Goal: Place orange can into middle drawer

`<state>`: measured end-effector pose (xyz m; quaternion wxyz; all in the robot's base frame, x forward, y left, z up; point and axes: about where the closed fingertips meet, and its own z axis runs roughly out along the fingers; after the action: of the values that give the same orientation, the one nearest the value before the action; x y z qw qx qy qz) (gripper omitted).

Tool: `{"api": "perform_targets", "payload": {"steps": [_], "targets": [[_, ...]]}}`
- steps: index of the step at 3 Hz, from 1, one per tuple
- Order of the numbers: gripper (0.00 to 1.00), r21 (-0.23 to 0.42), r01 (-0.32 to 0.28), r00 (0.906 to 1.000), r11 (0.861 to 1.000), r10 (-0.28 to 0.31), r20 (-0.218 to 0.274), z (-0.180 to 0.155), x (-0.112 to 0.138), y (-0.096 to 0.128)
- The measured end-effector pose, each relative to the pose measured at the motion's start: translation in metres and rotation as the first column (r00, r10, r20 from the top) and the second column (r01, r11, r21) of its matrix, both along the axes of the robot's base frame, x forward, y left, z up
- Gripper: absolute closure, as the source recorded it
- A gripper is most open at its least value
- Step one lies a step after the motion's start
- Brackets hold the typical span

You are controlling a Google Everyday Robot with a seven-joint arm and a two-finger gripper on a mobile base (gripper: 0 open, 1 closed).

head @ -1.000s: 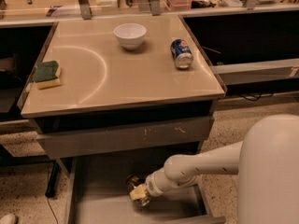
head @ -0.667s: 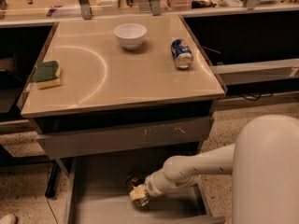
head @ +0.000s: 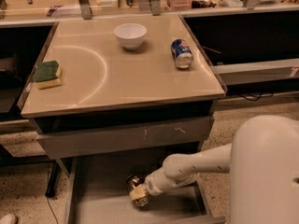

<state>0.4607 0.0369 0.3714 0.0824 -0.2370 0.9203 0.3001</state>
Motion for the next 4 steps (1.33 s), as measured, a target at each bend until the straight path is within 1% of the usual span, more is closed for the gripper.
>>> {"api": "perform_targets", "payload": {"steps": [3,4], "targets": [[0.15,0.0,0.0,1.0,1.0,0.0,0.0,0.0,-0.0001,0.0001],[0.0,0.0,0.0,1.0,1.0,0.0,0.0,-0.0001,-0.0001,0.0001]]}}
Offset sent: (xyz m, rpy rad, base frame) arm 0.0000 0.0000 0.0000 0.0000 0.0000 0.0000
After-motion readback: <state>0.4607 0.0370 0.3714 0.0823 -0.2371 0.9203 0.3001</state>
